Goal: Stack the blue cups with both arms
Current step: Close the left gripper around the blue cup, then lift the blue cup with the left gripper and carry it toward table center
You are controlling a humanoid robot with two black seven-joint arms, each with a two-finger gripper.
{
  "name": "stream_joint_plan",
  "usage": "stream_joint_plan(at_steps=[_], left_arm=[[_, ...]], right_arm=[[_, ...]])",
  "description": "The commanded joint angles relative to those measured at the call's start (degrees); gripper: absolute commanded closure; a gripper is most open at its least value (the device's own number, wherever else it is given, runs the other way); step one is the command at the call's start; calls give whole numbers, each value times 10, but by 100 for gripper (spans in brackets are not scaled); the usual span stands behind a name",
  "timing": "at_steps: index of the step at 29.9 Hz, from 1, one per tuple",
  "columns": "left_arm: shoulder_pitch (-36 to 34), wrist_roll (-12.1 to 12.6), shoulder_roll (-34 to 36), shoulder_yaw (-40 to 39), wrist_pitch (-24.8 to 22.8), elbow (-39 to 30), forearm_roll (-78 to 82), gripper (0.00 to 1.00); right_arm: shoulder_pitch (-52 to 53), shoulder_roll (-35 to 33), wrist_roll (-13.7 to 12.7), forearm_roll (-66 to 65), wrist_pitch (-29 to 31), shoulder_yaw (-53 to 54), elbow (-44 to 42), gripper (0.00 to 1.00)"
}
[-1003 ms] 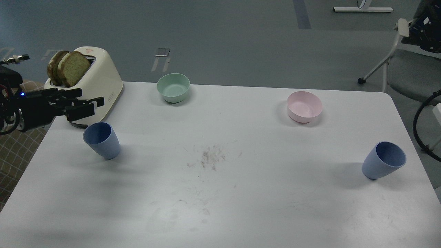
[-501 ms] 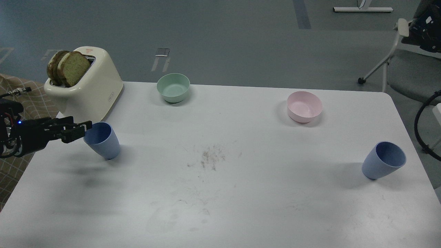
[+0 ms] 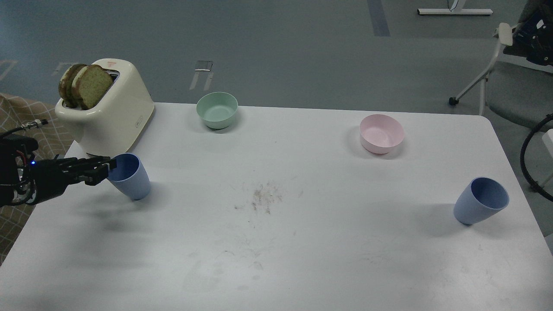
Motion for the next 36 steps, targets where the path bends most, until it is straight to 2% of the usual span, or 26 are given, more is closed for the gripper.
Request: stream_joint_plan(at_steps=[1, 7, 10, 16, 18, 20, 22, 26, 31, 36], left_arm=[[-2, 0, 1, 2, 0, 0, 0, 100], [-18, 0, 2, 1, 0, -12, -1, 100], [-49, 1, 5, 2, -5, -29, -1, 100], [-160, 9, -2, 5, -72, -92, 10, 100], [-203, 14, -32, 18, -90, -114, 32, 100], [-266, 18, -90, 58, -105, -117, 78, 100], [-297, 18, -112, 89, -107, -117, 98, 100], [-378, 23, -191, 199, -107, -102, 114, 100], [-401, 37, -268, 249, -107, -76, 122, 100], [-395, 37, -305, 267, -107, -61, 174, 100]], right_arm=[[0, 0, 0, 0, 0, 3, 0, 0], [-4, 0, 0, 0, 0, 9, 0, 0], [-9, 0, 0, 0, 0, 16, 0, 0], [-30, -13, 0, 0, 0, 37, 10, 0], [-44, -17, 0, 0, 0, 42, 17, 0], [-60, -29, 0, 0, 0, 55, 21, 0], [-68, -34, 0, 4, 0, 61, 21, 0], [-104, -61, 0, 48, 0, 68, 21, 0], [-136, -82, 0, 65, 0, 73, 21, 0], [-162, -83, 0, 68, 0, 97, 21, 0]])
